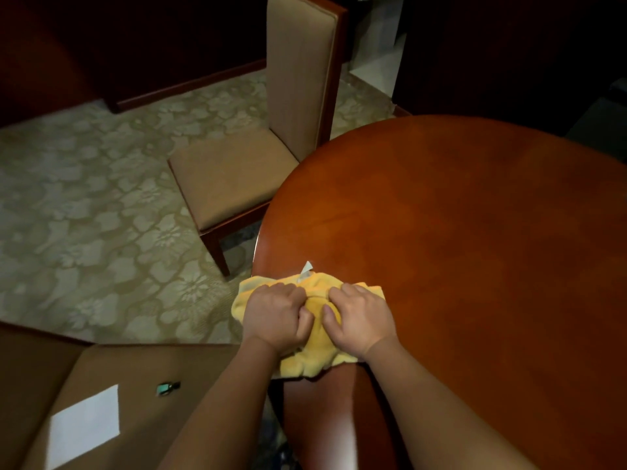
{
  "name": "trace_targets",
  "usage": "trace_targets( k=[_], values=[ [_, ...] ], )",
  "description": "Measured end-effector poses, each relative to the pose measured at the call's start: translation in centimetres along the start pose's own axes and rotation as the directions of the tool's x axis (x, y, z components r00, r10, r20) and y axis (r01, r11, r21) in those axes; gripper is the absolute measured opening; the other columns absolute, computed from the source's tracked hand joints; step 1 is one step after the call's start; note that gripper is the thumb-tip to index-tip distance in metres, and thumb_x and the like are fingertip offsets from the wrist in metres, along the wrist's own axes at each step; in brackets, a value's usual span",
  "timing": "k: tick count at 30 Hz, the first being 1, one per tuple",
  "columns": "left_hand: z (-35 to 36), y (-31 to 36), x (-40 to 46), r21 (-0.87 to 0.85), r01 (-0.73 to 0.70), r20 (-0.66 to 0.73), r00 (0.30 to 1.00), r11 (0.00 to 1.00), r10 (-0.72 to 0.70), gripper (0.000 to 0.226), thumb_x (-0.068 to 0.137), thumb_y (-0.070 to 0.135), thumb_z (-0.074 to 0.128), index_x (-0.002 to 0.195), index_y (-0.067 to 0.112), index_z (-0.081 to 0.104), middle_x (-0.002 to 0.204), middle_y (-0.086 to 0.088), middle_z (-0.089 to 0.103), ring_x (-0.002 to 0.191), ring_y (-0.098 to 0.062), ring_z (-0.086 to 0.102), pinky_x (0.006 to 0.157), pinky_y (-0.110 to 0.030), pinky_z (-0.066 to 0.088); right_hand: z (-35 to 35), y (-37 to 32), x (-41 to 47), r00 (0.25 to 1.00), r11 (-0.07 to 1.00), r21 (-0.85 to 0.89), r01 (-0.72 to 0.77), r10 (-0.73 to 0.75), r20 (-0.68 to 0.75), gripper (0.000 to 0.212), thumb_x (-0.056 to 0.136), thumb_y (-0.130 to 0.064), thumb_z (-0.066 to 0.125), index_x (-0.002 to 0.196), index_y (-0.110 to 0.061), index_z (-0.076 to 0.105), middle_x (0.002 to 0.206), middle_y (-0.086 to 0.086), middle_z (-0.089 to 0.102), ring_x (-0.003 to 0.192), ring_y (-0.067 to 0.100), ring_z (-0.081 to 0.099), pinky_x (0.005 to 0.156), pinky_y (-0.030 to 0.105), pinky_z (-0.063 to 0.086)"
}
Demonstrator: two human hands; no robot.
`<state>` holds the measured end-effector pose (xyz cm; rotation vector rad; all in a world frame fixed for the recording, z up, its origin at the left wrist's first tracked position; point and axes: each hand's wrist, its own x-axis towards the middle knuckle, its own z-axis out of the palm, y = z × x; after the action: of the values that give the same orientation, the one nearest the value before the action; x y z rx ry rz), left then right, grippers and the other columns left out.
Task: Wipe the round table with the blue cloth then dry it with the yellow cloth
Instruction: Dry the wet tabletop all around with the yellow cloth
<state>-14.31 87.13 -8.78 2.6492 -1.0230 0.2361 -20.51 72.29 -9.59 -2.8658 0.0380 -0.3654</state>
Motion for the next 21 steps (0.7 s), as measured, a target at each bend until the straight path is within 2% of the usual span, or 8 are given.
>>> trace_targets(
  k=[12,17,21],
  values=[
    [2.7,-5.1,13.2,0.009,-0.041,-0.05,0.998,0.999,0.041,0.027,0.069,0.029,0.039,0.052,0.011,0.05,0.048,-0.005,0.049,0.041,-0.026,0.045,0.047,-0.026,0.026,2.0,4.8,12.2,0.995,0.996,-0.008,-0.086,0.085,-0.048,0.034,0.083,-0.038,0.037,0.07,-0.014,0.057,0.065,0.006,0.057,0.06,0.027,0.058,0.048,0.027,0.039],
    [3.9,-6.8,19.0,0.022,-0.092,-0.08,0.992,0.996,0.093,0.029,0.069,0.029,0.038,0.05,0.011,0.051,0.047,-0.006,0.05,0.04,-0.025,0.045,0.044,-0.026,0.03,2.8,7.1,17.2,0.985,0.987,-0.069,-0.142,0.135,-0.105,0.034,0.083,-0.036,0.037,0.071,-0.013,0.058,0.064,0.005,0.058,0.058,0.027,0.057,0.052,0.024,0.027],
    [5.3,-8.0,22.6,0.032,-0.125,-0.125,0.984,0.992,0.128,0.03,0.071,0.029,0.037,0.051,0.012,0.051,0.047,-0.005,0.049,0.04,-0.022,0.041,0.043,-0.025,0.029,3.4,8.5,20.2,0.974,0.976,-0.097,-0.197,0.183,-0.133,0.036,0.083,-0.036,0.035,0.072,-0.012,0.06,0.064,0.007,0.058,0.059,0.029,0.057,0.053,0.025,0.025]
  ],
)
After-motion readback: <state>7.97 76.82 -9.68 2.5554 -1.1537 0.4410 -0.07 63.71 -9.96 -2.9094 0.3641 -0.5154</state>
